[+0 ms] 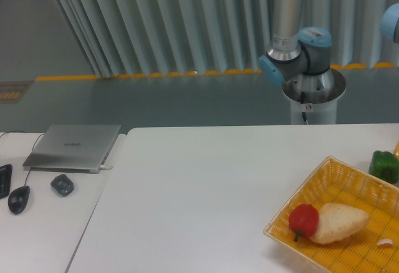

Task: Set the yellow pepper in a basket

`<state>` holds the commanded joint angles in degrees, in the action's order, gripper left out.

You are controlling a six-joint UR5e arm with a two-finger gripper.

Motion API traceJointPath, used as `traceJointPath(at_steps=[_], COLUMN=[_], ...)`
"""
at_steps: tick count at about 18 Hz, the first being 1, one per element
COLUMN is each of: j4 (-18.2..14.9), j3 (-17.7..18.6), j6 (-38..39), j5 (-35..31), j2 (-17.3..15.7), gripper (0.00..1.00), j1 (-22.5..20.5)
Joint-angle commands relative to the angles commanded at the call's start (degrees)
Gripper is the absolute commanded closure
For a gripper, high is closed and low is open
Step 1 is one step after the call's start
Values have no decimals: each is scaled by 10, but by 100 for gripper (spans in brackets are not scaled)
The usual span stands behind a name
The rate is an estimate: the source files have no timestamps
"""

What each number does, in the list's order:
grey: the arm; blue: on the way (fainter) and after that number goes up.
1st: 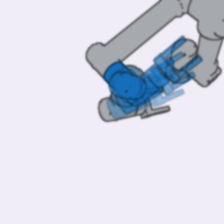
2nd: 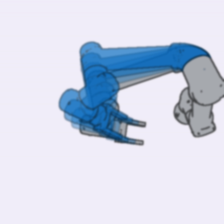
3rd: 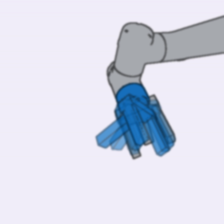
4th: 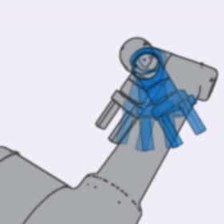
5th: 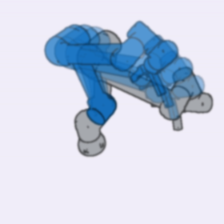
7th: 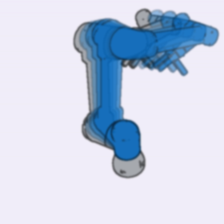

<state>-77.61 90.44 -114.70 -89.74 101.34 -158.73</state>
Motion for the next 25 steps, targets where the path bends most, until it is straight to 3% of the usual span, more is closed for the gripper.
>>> traceJointPath(at_steps=[10, 12, 16, 21, 25], j4=[-5, -3, -6, -5, -2], j3=[23, 39, 94, 155, 171], j6=[-33, -33, -23, 222, 288], j5=[-2, -6, -33, -22, 17], j2=[-15, -18, -66, -103, -106], gripper=[0, 0, 0, 0, 0], j1=[-2, -7, -35, -39, -49])
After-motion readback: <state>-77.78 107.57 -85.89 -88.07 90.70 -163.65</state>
